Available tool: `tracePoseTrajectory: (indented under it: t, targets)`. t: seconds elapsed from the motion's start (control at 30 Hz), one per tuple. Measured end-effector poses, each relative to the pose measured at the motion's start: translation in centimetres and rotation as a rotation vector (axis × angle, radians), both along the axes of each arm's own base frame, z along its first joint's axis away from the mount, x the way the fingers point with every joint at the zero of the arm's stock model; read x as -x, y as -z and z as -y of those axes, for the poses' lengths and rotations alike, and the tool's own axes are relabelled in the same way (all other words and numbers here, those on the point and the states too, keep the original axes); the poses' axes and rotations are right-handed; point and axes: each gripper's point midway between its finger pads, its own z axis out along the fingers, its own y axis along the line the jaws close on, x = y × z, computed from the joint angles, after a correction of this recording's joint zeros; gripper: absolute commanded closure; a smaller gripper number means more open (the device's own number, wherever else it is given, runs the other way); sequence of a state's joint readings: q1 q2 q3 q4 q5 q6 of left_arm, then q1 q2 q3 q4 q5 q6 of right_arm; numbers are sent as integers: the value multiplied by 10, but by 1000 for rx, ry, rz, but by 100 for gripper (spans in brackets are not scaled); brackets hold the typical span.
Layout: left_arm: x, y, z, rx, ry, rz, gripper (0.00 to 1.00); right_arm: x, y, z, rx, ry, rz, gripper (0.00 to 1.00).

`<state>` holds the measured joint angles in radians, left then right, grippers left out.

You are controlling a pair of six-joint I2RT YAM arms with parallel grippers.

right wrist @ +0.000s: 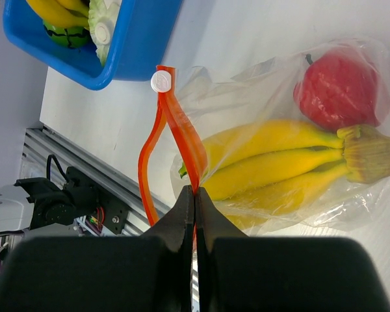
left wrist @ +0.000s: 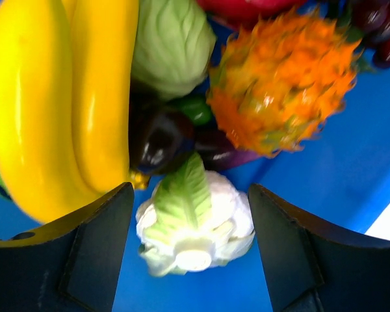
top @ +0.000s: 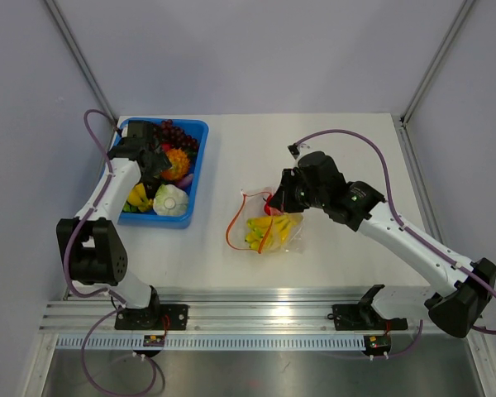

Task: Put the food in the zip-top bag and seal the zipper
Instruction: Pick up the fake fruit from the bin.

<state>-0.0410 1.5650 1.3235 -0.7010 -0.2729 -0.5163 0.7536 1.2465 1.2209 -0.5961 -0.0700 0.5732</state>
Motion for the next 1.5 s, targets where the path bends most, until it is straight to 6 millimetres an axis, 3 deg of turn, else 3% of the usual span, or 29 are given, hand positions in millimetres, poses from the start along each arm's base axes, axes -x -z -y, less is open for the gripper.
tracePoseTrajectory:
  t: [0.13,0.23,0.33,0.43,0.5,0.57,0.67,0.77,1.03,1.33,1.5]
  targets:
    - [-14,-12,-7,-9,-2,35,26,0,0,0,0,-2,0,100]
    - [-33,-43,-17,-34,7,99,22,0,0,0,-1,-2,-1,100]
    - [-67,-85,-32,-82,25,191,20,1,-1,0,-3,-3,1,100]
    - [-102,-106,-45,-146,75,250,22,1,-1,0,-4,-4,1,100]
    - [-116,-98,-48,-189,139,236,26,1,-1,-1,-5,-6,0,100]
    - [-123,-76,-48,-227,221,179,27,2,-1,-1,-7,-10,-2,100]
    - [-129,-46,-46,-258,319,103,34,4,-1,-3,-13,-22,-9,100]
    - [-133,-28,-45,-284,398,57,34,4,2,-5,-10,-29,-18,100]
    - [-142,-24,-57,-413,469,57,34,-2,22,-14,37,-62,-57,100]
    - [-145,-29,-73,-519,463,35,28,-12,23,-24,63,-99,-51,100]
    - [-153,-10,-79,-532,453,6,29,-14,24,-26,76,-111,-49,100]
